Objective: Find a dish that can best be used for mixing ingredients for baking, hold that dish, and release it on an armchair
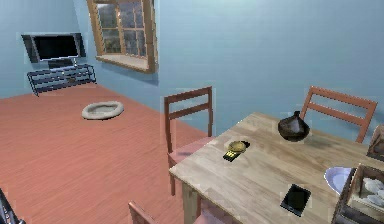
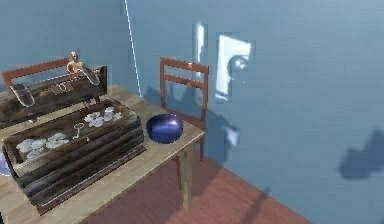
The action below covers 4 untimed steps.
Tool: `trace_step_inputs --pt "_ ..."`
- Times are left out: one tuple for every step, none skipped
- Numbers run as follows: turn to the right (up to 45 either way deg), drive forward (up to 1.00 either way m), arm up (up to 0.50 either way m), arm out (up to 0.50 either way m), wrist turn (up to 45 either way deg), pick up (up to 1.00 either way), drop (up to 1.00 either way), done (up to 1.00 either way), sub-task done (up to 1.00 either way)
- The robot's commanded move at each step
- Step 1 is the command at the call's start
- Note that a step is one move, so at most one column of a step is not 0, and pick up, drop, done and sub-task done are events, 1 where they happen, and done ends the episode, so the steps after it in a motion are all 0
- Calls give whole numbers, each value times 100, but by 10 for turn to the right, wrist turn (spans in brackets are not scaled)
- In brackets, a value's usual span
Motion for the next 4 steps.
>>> trace_step_inputs --pt "0 0 50 0 0 0 0 0 0" --pt "0 0 38 0 0 0 0 0 0" --pt "0 0 0 48 0 0 0 0 0" --pt "0 0 0 0 450 0 0 0 0"
